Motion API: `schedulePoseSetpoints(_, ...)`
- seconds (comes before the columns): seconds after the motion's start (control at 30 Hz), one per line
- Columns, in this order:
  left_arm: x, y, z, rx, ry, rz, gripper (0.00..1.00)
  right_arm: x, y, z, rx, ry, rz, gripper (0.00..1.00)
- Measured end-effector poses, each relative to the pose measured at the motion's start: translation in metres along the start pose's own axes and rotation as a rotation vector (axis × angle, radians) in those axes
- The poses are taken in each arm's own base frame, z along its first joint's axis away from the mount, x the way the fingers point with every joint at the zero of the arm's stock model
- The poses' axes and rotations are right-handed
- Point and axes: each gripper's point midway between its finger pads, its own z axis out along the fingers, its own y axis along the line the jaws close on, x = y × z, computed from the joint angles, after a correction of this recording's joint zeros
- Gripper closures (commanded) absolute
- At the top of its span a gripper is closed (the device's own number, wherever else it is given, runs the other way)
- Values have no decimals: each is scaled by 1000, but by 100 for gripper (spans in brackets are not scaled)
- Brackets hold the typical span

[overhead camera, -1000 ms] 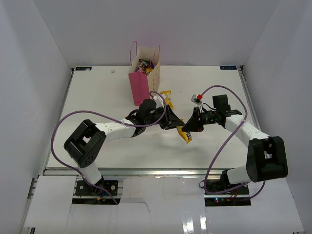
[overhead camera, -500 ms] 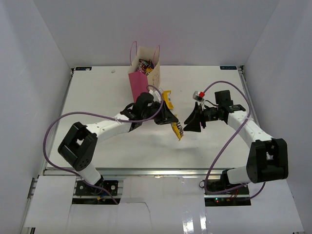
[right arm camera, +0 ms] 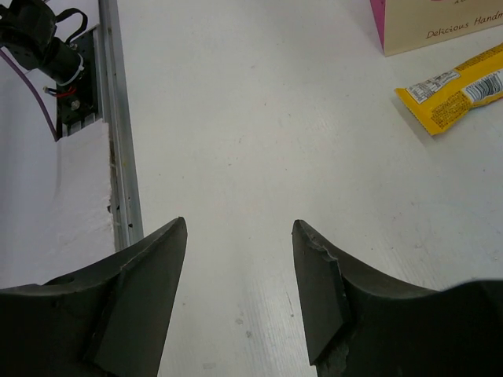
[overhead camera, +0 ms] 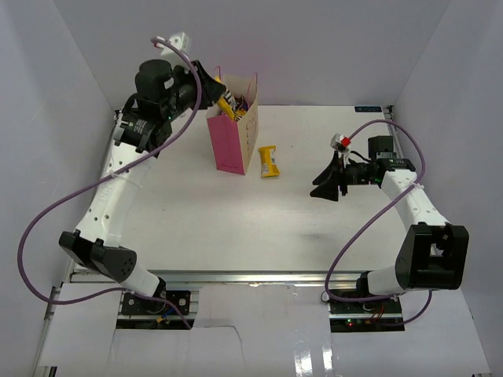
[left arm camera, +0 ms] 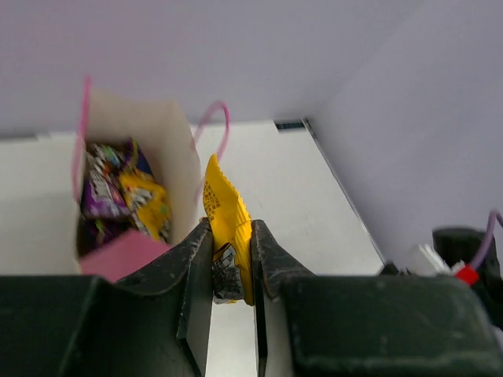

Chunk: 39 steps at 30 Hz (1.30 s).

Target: Place the snacks into the paper bag

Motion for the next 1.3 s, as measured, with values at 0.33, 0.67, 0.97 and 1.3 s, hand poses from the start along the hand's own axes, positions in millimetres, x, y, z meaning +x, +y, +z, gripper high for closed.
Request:
schedulePoseSetpoints(0.33, -51, 58, 92, -155, -109, 147, 91, 3, -6, 1, 5, 13, 21, 37)
schedulePoseSetpoints(0.67, 16, 105, 144, -227, 41, 140, 40, 8, -32, 11, 151, 106, 41, 35)
schedulePoseSetpoints(0.97, -7, 74, 126, -150, -10, 110, 19, 15, -101, 92, 385, 155, 307, 26)
schedulePoseSetpoints(1.3, -10, 29, -45, -103, -109, 128, 8, -2, -207, 170, 576, 80, 465, 27)
